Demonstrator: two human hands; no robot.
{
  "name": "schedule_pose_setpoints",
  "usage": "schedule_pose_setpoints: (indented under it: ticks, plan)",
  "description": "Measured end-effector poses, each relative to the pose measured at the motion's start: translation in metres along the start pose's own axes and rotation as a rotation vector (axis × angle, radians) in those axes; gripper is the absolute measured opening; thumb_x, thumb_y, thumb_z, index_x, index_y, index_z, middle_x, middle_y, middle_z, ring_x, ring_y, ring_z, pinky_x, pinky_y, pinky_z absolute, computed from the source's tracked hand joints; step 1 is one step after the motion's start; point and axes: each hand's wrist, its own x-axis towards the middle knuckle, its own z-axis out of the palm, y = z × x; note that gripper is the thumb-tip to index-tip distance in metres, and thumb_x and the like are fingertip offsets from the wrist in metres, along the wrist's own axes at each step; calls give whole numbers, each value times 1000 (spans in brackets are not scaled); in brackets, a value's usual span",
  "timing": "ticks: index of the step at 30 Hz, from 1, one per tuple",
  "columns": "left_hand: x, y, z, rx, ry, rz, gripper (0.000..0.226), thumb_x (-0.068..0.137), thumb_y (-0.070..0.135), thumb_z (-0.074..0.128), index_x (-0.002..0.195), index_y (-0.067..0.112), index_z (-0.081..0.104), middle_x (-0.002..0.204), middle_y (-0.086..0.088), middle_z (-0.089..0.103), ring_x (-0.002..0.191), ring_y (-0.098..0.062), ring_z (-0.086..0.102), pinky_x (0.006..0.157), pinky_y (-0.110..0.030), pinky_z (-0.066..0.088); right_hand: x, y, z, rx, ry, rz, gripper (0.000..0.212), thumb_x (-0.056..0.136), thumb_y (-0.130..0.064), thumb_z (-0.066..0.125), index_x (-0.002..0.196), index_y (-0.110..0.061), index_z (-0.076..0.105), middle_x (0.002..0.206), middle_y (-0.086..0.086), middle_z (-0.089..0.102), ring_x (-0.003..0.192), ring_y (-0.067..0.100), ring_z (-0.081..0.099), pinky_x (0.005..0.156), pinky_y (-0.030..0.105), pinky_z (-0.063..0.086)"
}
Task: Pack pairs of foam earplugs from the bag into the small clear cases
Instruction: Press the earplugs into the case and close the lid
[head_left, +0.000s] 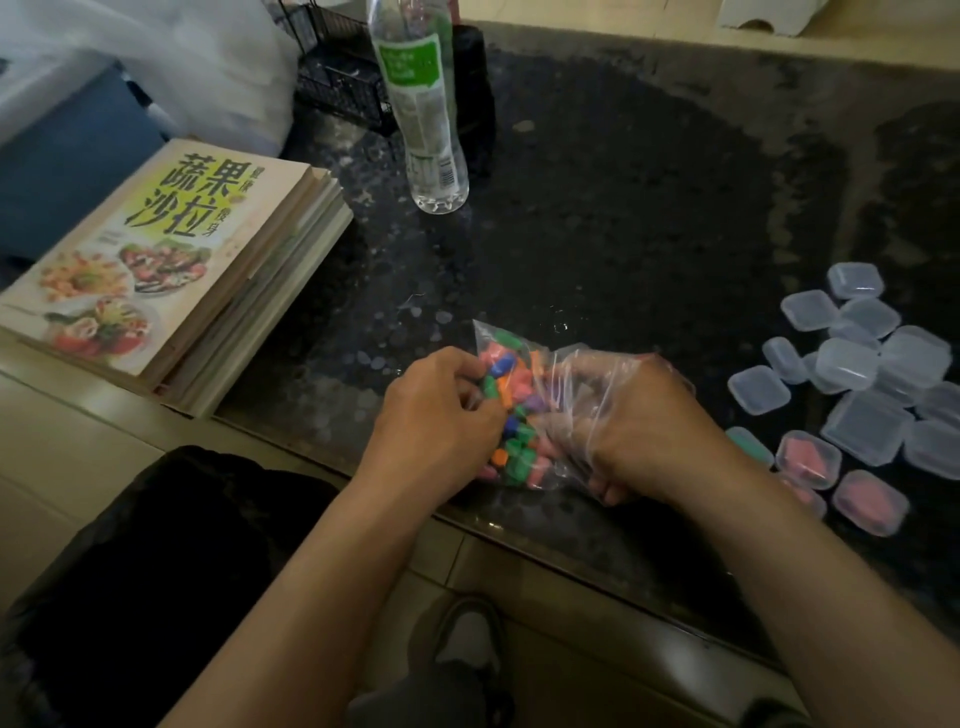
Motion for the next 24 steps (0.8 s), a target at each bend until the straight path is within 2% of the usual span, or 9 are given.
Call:
schedule_pose_setpoints:
  ticks: [3,6,8,10,12,14,19,22,24]
  plan:
    - [-1,1,0,-11,-8,-2,28,93,23,72,117,33,62,92,10,67,76,-4,69,57,-19,56,0,3,2,28,16,-49,13,89,-37,76,86,-33,64,64,9,71,53,23,72,48,35,61]
    - [-2,3,0,14,-6,7,27,93,24,71,116,33,62,92,10,66,78,-4,68,63,-23,58,2,9,1,19,5,-69,19,91,-29,75,78,-32,62,55,3,67,49,18,71,46,32,60]
    - [-3,4,1,21,-14,9,27,93,25,71,117,34,61,90,10,66,78,-3,68,66,-24,60,4,11,0,-22,2,-126,19,93,-27,72,79,-33,61,63,-1,66,54,15,70,48,26,58]
    - [-3,4,0,25,-22,5,27,94,27,71,118,34,60,90,10,66,77,-2,68,67,-25,61,5,12,0,-114,7,-195,14,95,-30,69,85,-35,60,78,-5,63,69,12,66,61,23,57]
    - [-3,5,0,28,-24,2,27,94,27,71,118,33,60,89,10,67,77,-2,69,69,-28,62,4,11,0,-177,-16,-229,7,97,-33,64,104,-34,63,95,-6,64,90,10,64,83,32,58]
    - [-3,5,1,41,-12,5,25,94,27,70,117,32,61,89,10,65,77,-2,68,66,-24,59,3,10,-1,-217,-28,-227,17,100,-33,60,117,-28,63,102,-4,64,99,14,64,94,38,56]
    - [-2,4,2,63,71,8,18,94,27,69,107,32,59,83,9,63,74,-1,62,59,-21,50,3,14,-8,-74,64,-182,6,98,-27,65,100,-27,70,85,-1,68,83,15,69,84,37,60]
    - [-1,4,1,103,133,-14,18,92,28,70,101,33,56,82,10,60,78,-3,61,71,-33,58,2,20,-17,-35,90,-160,8,93,-30,70,91,-23,74,79,-1,73,71,12,71,72,35,62]
    - [-1,5,1,127,174,-22,16,91,28,69,100,31,56,84,9,61,79,-5,60,74,-36,58,0,25,-23,-95,114,-156,15,91,-37,72,91,-22,75,83,-5,73,74,8,69,72,33,60]
